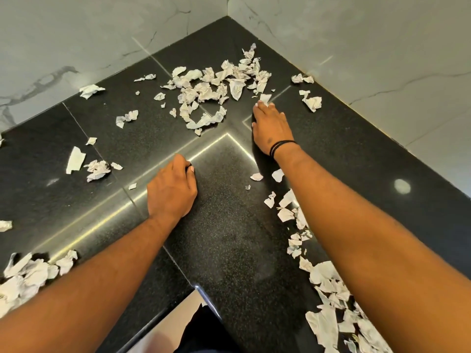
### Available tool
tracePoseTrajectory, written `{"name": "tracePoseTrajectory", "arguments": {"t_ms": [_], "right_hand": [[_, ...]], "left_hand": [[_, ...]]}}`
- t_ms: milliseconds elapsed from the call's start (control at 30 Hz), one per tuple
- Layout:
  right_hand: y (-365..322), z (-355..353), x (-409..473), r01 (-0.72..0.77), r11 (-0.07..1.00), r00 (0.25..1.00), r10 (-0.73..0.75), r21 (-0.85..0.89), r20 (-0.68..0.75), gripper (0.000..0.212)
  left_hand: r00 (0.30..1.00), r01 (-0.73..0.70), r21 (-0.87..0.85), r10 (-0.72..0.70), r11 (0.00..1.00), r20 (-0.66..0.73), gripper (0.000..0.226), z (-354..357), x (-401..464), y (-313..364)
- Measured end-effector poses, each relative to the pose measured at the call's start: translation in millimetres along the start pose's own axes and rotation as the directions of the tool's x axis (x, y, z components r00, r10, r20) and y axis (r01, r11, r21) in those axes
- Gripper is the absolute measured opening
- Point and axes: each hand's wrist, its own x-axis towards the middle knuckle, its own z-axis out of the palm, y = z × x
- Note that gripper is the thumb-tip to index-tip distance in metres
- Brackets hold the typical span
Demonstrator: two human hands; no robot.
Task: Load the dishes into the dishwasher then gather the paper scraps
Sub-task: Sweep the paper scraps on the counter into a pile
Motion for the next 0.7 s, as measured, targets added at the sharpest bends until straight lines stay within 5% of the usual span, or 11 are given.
{"name": "tracePoseTrajectory", "arguments": {"t_ms": [233,367,533,700], "right_hand": [[-28,26,-104,0.0,0.986,0.988,0.026,0.165,-0.152,0.049],[-38,32,-146,-0.005,0.986,0.992,0.026,0.169,-0.124,0.045],[-28,19,-126,0.041,0.966,0.913,0.068,0.256,-0.402,0.028],[23,-20,-53,-0.235,0.969,0.941,0.247,0.077,-0.231,0.062]], "left_hand": [[1.0,-0.006,0.008,0.006,1.0,0.001,0.017,1,0,-1],[1.0,-0.003,0.002,0.003,1.0,0.003,0.017,0,0,0],[1.0,-0.001,-0.002,0.001,1.0,-0.002,0.017,1,0,-1],[1.0,0.0,0.009,0.0,1.0,-0.01,0.017,2,1,-1]]}}
